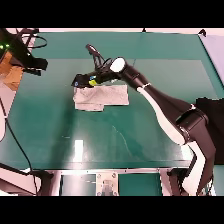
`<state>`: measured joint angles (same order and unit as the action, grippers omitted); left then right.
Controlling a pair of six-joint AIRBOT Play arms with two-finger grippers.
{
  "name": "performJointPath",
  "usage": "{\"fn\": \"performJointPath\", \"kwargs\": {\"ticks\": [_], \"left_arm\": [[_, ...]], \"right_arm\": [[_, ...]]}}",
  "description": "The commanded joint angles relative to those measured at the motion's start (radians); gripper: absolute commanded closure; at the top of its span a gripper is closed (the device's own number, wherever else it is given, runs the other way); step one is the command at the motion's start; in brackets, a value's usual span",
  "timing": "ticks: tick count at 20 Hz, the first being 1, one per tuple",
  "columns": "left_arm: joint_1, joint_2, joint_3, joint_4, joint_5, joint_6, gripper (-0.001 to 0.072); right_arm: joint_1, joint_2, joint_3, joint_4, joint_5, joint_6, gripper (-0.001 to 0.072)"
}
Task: Fold the shirts.
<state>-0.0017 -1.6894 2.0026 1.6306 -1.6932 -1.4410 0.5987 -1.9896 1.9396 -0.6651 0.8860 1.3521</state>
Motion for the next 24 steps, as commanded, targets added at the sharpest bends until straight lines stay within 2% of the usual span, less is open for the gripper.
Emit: {"fn": "performJointPath", "kwargs": {"ticks": [1,5,7,8,10,14,17,19,20,21,22,24], "left_arm": [[0.026,0.008,0.001,-0.015,-0.024,0.036,0.0687],[0.026,0.007,0.001,-0.055,0.011,0.036,0.0687],[0.026,0.007,0.001,-0.055,0.009,0.036,0.0687],[0.026,0.007,0.001,-0.055,0.009,0.036,0.0687],[0.026,0.007,0.001,-0.055,0.008,0.034,0.0687],[0.026,0.007,0.001,-0.056,0.006,0.031,0.0687],[0.026,0.007,0.001,-0.058,0.005,0.028,0.0687],[0.026,0.007,0.001,-0.060,0.003,0.028,0.0687],[0.026,0.007,0.001,-0.060,0.000,0.028,0.0687],[0.026,0.007,0.001,-0.061,-0.001,0.028,0.0687],[0.026,0.007,0.001,-0.061,-0.002,0.028,0.0687],[0.026,0.007,0.001,-0.061,-0.003,0.028,0.0687]], "right_arm": [[-0.063,-0.001,0.002,-0.023,0.055,0.048,0.0277],[-0.364,0.085,-0.006,-0.169,0.411,0.143,0.0292],[-0.482,0.106,-0.050,-0.204,0.489,0.156,0.0252],[-0.520,0.109,-0.089,-0.203,0.496,0.156,0.0199],[-0.554,0.109,-0.206,-0.203,0.473,0.154,0.0166],[-0.505,0.097,-0.436,-0.108,0.292,0.080,0.0164],[-0.444,0.053,-0.463,-0.039,0.221,0.072,0.0164],[-0.409,0.040,-0.463,0.053,0.192,0.032,0.0165],[-0.397,0.040,-0.458,0.093,0.178,0.019,0.0218],[-0.387,0.040,-0.443,0.131,0.180,-0.003,0.0565],[-0.381,0.041,-0.420,0.158,0.185,-0.007,0.0696],[-0.386,0.053,-0.332,0.164,0.231,-0.003,0.0697]]}}
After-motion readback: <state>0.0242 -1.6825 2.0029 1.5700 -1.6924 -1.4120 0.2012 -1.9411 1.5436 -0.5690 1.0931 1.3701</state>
